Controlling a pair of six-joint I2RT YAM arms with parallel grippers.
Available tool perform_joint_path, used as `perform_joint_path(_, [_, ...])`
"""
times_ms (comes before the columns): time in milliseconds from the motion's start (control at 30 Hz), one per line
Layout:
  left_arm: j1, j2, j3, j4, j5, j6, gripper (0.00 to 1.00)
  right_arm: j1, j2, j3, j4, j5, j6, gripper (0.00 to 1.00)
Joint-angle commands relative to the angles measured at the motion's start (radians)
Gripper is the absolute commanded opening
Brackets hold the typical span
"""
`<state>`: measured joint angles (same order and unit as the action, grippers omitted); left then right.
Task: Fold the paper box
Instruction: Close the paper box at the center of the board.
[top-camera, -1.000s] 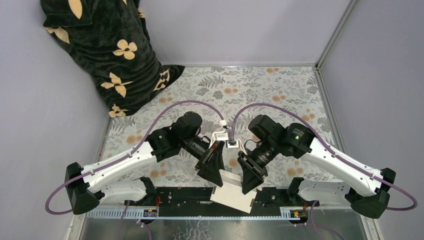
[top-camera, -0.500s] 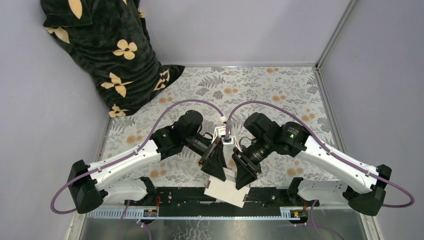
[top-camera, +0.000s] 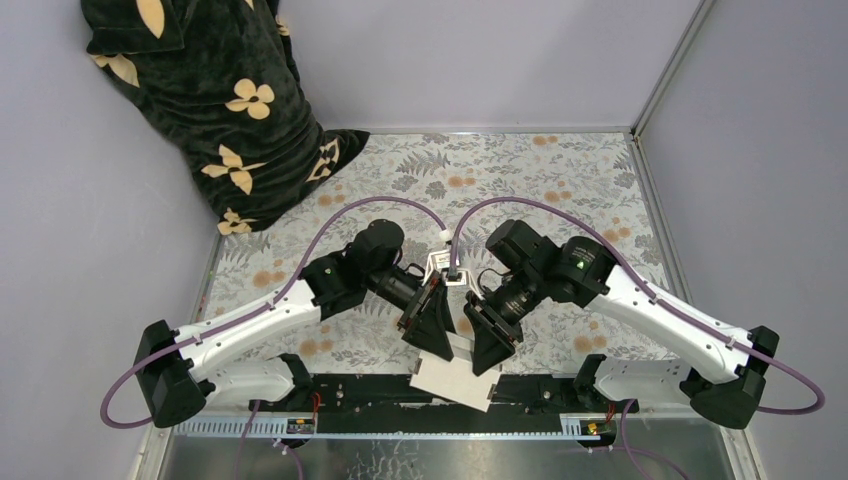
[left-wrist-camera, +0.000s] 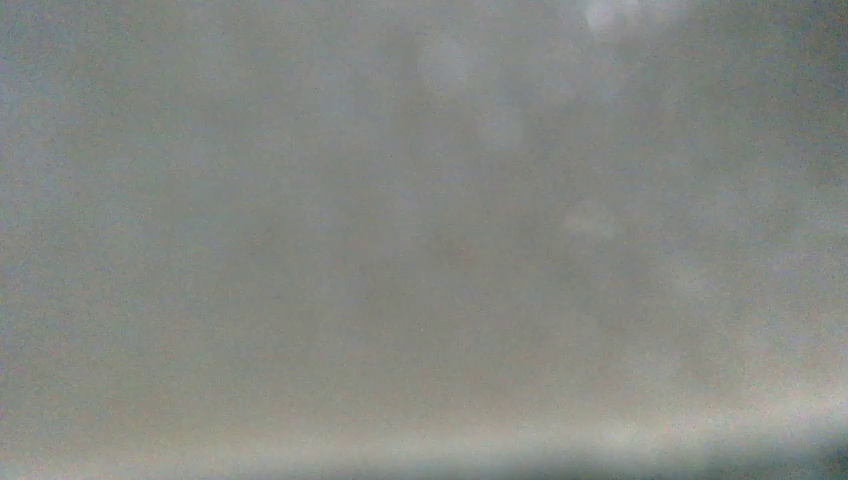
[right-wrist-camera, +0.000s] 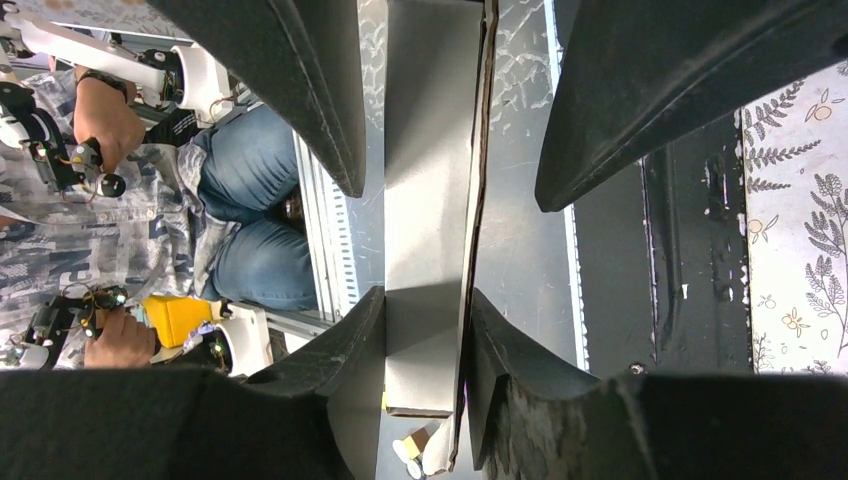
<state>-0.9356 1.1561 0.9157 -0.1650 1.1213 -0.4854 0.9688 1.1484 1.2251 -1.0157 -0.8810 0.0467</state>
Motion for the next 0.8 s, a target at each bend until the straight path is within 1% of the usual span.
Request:
perform_joint_path(0, [-0.024, -0.006, -0.031, -0.003, 0.022, -0.005, 0.61, -0.033, 0.009, 0.072, 0.055, -0.028, -0.04, 0.13])
perform_joint_path(67, [-0.025, -0.004, -0.036, -0.002, 0.021, -0.005, 0.61, -0.036, 0.012, 0.074, 0.055, -0.027, -0.042, 0.13])
perform_joint_path(167, [-0.028, 0.0, -0.042, -0.006, 0.015, 0.001, 0.53, -0.039, 0.013, 0.079, 0.052, -0.024, -0.042, 0.13])
perform_joint_path(300, [-0.038, 0.008, -0.05, -0.03, 0.002, 0.02, 0.49, -0.042, 0.008, 0.086, 0.044, -0.018, -0.042, 0.13])
perform_joint_path(767, [-0.057, -0.033, -0.081, -0.053, -0.005, 0.018, 0.51, -0.062, 0.015, 0.094, 0.037, -0.001, -0.042, 0.13])
